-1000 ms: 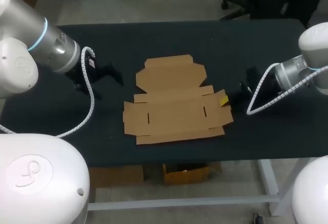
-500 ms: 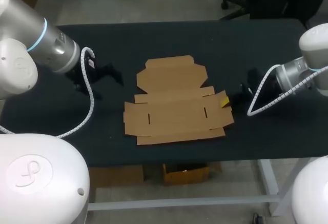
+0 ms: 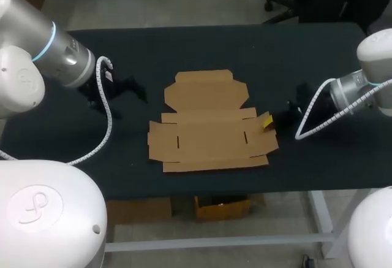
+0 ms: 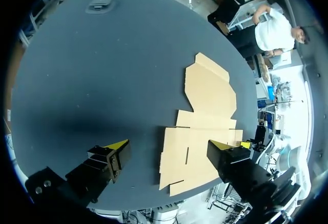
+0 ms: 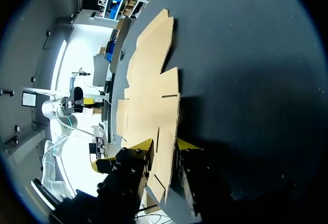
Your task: Assemble the packaging by folding the flat box into shape, placing the metal phone stand inside, and closing the box properly
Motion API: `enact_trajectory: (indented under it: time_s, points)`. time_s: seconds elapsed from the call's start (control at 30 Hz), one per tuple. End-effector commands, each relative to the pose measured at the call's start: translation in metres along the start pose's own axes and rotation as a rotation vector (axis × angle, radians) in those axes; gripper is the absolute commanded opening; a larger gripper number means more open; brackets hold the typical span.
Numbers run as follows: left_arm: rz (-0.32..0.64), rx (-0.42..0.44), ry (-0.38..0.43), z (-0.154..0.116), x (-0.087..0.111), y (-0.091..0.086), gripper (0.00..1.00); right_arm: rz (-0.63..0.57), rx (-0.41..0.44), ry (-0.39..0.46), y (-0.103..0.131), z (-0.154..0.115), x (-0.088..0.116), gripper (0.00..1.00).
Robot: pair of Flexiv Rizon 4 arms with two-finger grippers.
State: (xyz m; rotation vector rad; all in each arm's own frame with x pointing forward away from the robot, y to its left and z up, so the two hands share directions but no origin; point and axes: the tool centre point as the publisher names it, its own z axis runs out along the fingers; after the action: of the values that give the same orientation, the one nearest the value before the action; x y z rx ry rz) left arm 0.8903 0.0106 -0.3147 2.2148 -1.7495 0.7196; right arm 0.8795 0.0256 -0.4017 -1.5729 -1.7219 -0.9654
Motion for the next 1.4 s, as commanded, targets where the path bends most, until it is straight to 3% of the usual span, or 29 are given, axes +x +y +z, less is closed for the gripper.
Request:
enact_trajectory:
  time_s: [0.03,0.17,0.6,0.8,0.9,0.93,1.4]
  points:
    - [-0.001,-0.002,-0.003,0.001,0.000,-0.001,1.00,0.006,-0.012,-0.005,-0.003,-0.006,0.001,0.36]
    - [-0.001,-0.001,-0.004,0.001,-0.001,-0.002,1.00,0.001,-0.027,-0.020,-0.003,-0.019,0.006,0.38]
    - [0.061,-0.005,0.019,-0.009,0.009,0.000,1.00,-0.083,-0.056,-0.117,0.016,-0.069,0.024,0.31]
    - [0.092,-0.004,0.023,-0.010,0.009,0.000,0.99,-0.129,-0.087,-0.155,0.031,-0.091,0.025,0.15]
    - [0.101,-0.004,0.029,-0.010,0.009,0.000,0.07,-0.161,-0.102,-0.169,0.039,-0.100,0.026,0.03]
    - [0.104,-0.005,0.033,-0.011,0.010,-0.001,0.00,-0.164,-0.104,-0.175,0.040,-0.101,0.027,0.00]
    - [0.136,0.006,0.043,-0.008,0.015,0.001,0.00,-0.207,-0.113,-0.211,0.066,-0.105,0.026,0.00]
